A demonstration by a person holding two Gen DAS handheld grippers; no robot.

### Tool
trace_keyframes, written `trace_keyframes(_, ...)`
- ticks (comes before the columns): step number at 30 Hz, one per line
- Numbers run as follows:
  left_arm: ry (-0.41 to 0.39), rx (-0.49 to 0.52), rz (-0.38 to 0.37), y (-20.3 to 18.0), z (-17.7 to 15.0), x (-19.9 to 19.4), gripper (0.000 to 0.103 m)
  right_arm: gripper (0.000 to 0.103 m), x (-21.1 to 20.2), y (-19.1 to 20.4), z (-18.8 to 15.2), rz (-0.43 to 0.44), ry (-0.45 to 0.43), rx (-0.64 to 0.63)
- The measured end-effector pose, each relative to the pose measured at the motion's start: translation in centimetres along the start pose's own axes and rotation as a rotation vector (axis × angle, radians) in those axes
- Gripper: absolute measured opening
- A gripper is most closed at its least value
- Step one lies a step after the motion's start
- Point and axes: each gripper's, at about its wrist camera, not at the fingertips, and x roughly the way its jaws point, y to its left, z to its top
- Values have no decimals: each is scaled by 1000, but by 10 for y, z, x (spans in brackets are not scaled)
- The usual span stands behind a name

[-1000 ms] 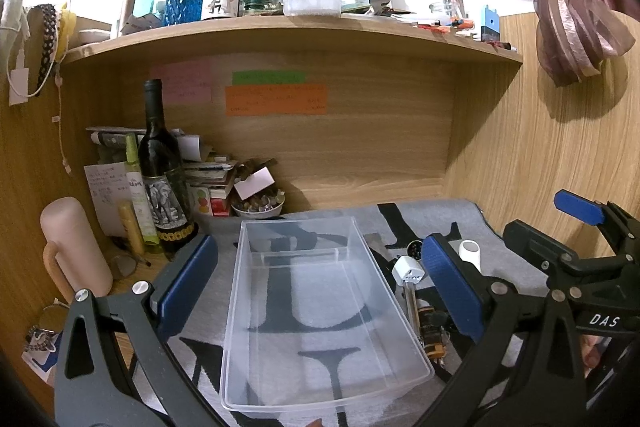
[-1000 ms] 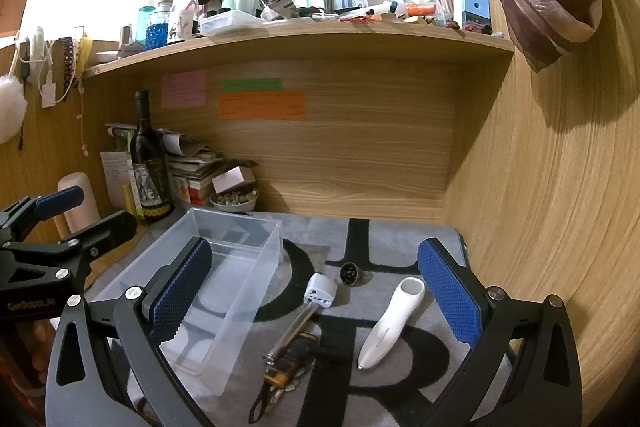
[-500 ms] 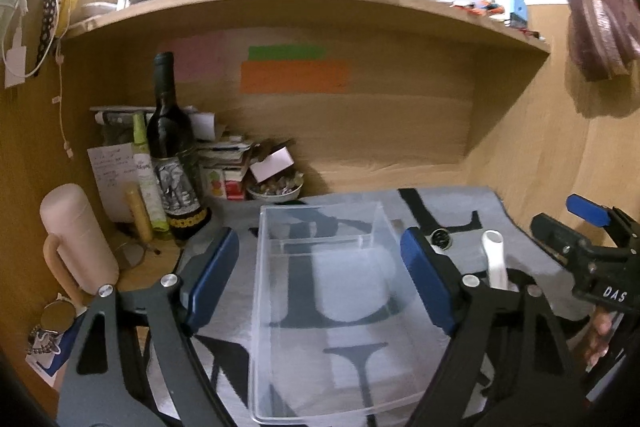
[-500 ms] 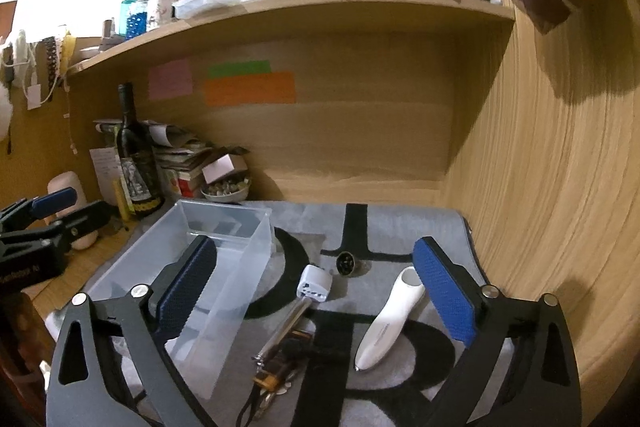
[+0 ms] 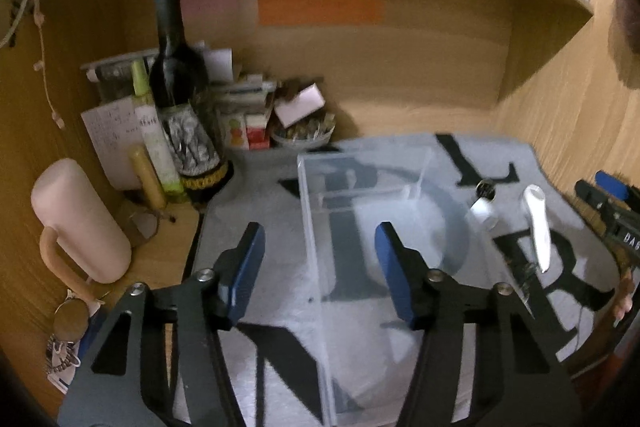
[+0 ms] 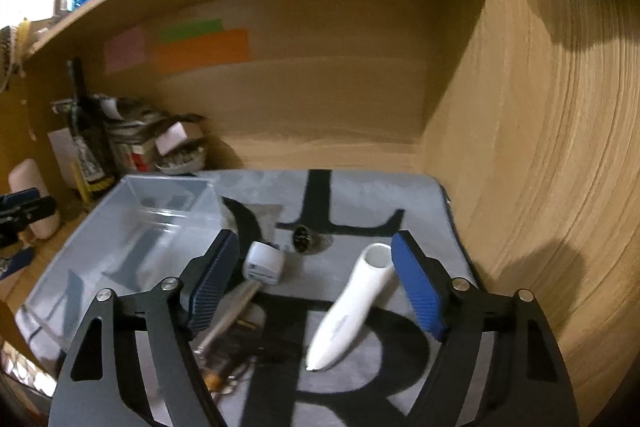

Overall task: Organize rigid objects
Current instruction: 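Reach the right gripper down and close it on the white beauty device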

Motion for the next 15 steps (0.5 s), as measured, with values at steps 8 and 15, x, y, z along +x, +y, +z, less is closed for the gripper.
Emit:
trace_keyframes(8,164,-30,-50,21,-11,37,41,69,24,-24,-9,-48,91,24)
trace_keyframes(15,234,-23,-114,16,-18,52,28,58,55,-40,-24,-49,218,55)
